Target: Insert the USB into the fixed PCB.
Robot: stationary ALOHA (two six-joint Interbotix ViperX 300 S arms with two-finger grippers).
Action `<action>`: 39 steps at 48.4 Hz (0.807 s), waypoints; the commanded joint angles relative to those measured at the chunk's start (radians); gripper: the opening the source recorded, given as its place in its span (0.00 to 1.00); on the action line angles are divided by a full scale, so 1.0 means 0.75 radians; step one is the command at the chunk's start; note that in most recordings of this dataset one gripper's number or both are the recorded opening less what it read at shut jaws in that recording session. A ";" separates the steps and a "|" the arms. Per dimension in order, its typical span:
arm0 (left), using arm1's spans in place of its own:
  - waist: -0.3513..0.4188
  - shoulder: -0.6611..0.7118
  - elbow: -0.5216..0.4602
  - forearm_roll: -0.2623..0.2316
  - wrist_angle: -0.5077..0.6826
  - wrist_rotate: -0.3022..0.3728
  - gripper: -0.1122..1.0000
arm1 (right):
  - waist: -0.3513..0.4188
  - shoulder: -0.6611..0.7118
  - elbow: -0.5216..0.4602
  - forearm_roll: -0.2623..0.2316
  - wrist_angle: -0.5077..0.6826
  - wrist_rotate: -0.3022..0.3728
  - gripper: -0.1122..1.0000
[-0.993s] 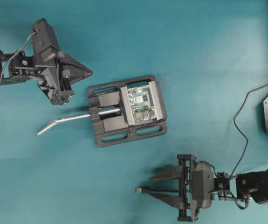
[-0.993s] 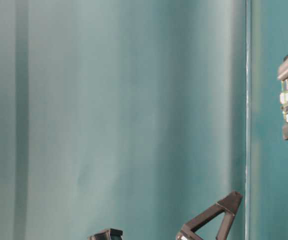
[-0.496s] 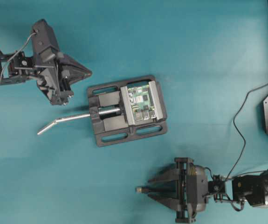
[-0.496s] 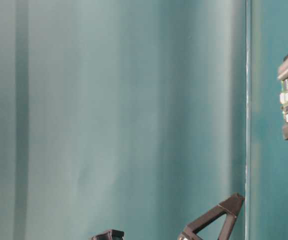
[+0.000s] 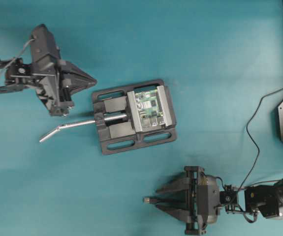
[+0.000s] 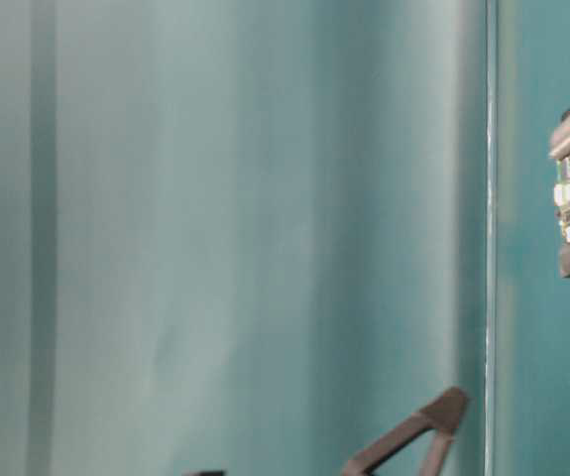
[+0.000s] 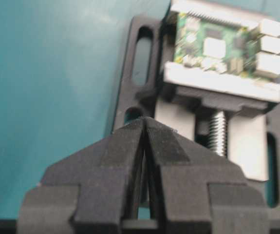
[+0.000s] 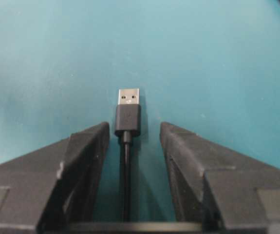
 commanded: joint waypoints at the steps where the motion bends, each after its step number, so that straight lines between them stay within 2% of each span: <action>1: -0.008 -0.110 0.020 0.004 -0.006 -0.004 0.10 | 0.008 -0.020 -0.012 -0.002 -0.004 0.002 0.56; 20: -0.018 -0.434 0.256 0.004 -0.006 0.000 0.10 | 0.008 0.016 -0.033 -0.002 -0.004 0.000 0.56; 30: -0.067 -0.720 0.415 0.008 0.008 0.000 0.10 | 0.006 0.031 -0.047 -0.002 -0.002 -0.004 0.56; 39: -0.110 -1.051 0.534 0.010 0.108 -0.002 0.10 | 0.008 0.031 -0.047 -0.002 0.029 -0.004 0.54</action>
